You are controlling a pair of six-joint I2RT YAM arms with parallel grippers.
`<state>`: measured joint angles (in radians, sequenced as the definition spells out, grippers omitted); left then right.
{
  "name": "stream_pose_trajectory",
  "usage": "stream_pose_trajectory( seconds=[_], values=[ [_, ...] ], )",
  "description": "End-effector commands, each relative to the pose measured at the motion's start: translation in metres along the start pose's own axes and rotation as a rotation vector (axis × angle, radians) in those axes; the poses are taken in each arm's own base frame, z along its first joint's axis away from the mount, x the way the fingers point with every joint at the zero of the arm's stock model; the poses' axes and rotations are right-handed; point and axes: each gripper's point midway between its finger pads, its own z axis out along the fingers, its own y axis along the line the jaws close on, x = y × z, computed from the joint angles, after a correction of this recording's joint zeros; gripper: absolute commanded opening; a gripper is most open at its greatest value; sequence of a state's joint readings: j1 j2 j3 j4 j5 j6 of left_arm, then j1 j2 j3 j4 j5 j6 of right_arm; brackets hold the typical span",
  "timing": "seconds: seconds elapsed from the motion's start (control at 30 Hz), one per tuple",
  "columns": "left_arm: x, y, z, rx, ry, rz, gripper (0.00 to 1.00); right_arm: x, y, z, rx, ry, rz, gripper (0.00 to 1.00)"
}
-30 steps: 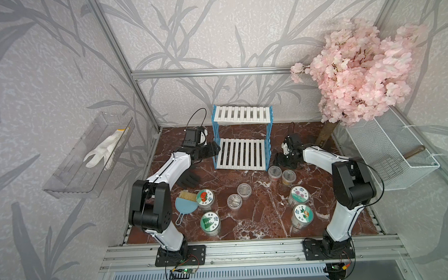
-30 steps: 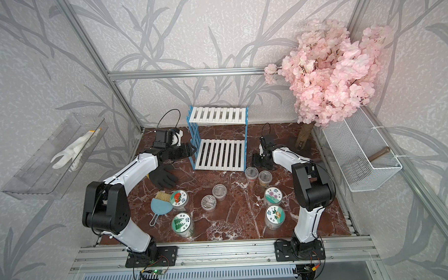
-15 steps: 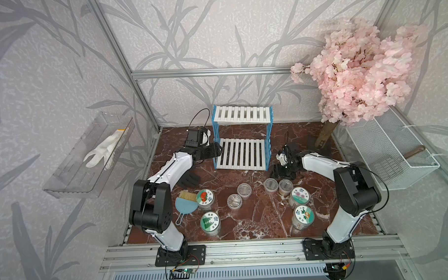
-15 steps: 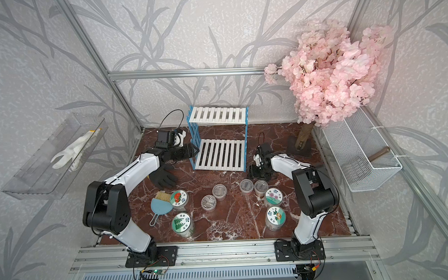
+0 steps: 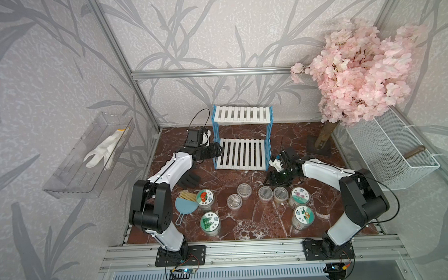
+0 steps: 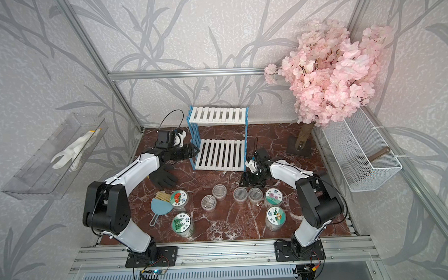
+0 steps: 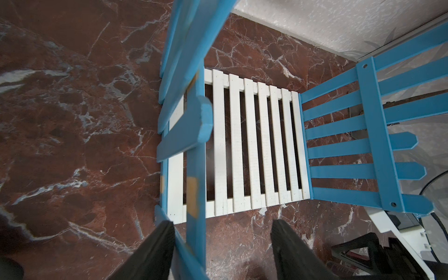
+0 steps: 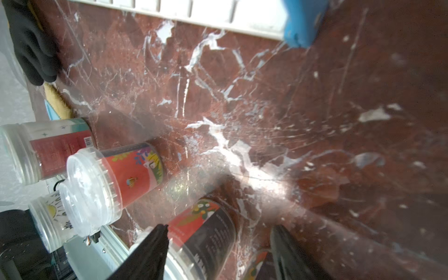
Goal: Place the seed container on the shelf
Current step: Move the seed jar to the center of the board, then move the shelf to the center of the board.
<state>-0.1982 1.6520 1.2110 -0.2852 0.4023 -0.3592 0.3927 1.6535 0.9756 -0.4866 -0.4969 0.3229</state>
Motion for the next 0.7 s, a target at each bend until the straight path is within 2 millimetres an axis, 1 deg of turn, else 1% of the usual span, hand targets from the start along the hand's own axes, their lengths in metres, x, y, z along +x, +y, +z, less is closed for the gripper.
stream_pose_trajectory(
  seconds=[0.0,0.03,0.07,0.17,0.2,0.23,0.33,0.4,0.47,0.53,0.6,0.67],
  values=[
    [-0.002,-0.007,0.000,0.011,0.002,0.013,0.69,-0.009,-0.001,-0.023,0.071,-0.109,-0.006,0.70],
    [-0.004,-0.006,-0.001,0.006,-0.002,0.012,0.71,-0.017,-0.006,-0.036,0.129,-0.174,0.006,0.71],
    [-0.005,-0.006,-0.002,-0.001,-0.006,0.012,0.73,-0.025,-0.005,-0.047,0.151,-0.225,0.007,0.72],
    [-0.014,-0.005,-0.004,-0.014,-0.028,0.015,0.80,-0.048,0.006,-0.080,0.167,-0.382,0.012,0.76],
    [-0.017,-0.006,-0.004,-0.011,-0.034,0.013,0.83,-0.059,0.009,-0.091,0.174,-0.443,0.017,0.77],
    [-0.020,-0.007,-0.005,-0.008,-0.043,0.011,0.84,-0.069,0.012,-0.099,0.173,-0.495,0.022,0.77],
    [-0.027,-0.011,-0.001,0.019,-0.060,0.004,0.84,-0.097,0.025,-0.113,0.136,-0.592,0.020,0.78],
    [-0.029,-0.017,0.003,0.055,-0.055,0.005,0.84,-0.118,0.028,-0.112,0.096,-0.624,0.054,0.78],
    [-0.031,-0.024,0.007,0.098,-0.046,0.009,0.81,-0.140,0.030,-0.110,0.041,-0.626,0.095,0.75],
    [-0.028,-0.029,0.009,0.128,-0.025,0.012,0.78,-0.158,0.032,-0.102,-0.006,-0.618,0.116,0.73],
    [-0.025,-0.033,0.010,0.152,-0.011,0.014,0.76,-0.169,0.042,-0.094,-0.069,-0.587,0.097,0.70],
    [-0.019,-0.043,0.008,0.195,0.009,0.030,0.73,-0.172,0.052,-0.090,-0.116,-0.549,0.076,0.67]
  ],
)
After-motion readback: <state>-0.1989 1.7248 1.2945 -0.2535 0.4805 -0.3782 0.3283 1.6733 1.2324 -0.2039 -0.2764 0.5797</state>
